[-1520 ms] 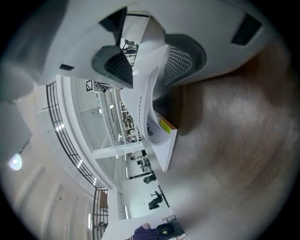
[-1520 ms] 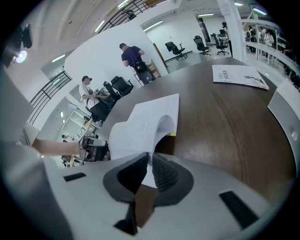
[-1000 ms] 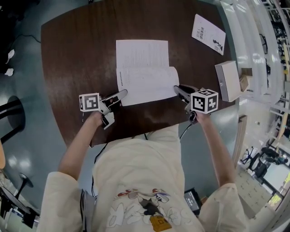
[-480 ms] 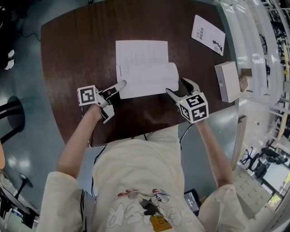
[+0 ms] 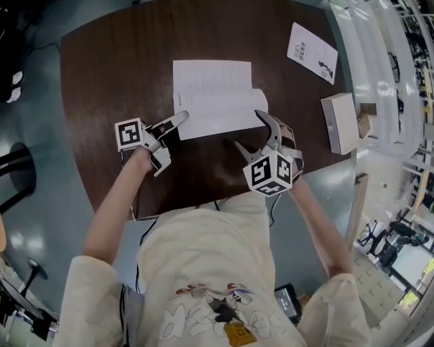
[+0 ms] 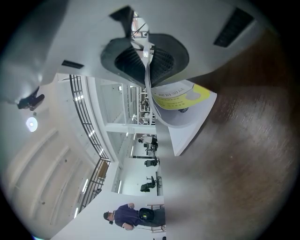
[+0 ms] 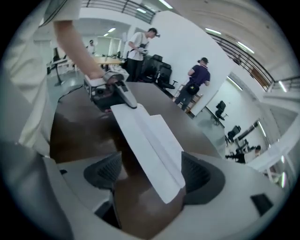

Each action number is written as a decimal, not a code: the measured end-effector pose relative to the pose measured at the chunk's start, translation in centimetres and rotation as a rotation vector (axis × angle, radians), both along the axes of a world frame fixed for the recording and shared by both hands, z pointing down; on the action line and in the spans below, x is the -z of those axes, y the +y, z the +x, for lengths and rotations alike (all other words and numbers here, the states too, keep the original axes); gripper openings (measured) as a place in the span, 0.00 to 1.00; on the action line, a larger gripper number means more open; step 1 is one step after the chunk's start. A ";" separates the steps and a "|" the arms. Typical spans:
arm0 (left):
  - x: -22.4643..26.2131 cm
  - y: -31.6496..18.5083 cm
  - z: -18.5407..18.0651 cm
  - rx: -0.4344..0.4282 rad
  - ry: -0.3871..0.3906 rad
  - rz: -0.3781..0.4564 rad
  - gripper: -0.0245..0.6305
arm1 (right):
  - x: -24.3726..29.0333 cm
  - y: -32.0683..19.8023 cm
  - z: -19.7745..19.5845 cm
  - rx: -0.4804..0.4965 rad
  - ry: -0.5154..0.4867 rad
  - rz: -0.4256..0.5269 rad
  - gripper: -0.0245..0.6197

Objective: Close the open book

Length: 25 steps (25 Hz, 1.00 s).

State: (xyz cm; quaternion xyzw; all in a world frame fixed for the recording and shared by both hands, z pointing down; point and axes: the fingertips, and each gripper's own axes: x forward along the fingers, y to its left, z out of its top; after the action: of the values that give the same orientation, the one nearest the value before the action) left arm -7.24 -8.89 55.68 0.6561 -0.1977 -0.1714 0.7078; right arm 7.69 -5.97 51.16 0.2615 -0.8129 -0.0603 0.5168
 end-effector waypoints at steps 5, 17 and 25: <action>0.0 -0.2 0.1 0.012 0.028 -0.021 0.07 | -2.3 -0.2 -2.0 0.210 0.197 0.091 0.65; 0.1 -0.2 0.2 0.013 0.079 -0.045 0.07 | -4.6 -3.7 -2.6 0.370 0.440 0.234 0.35; 0.5 -1.0 -0.6 0.033 0.020 0.012 0.22 | -3.4 -5.9 -2.7 0.364 0.442 0.355 0.08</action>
State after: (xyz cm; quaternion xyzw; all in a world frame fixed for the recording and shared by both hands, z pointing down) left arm -7.87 -9.86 55.20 0.6554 -0.2004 -0.1908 0.7028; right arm 5.01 -11.90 54.59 0.1786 -0.6916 -0.3474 0.6076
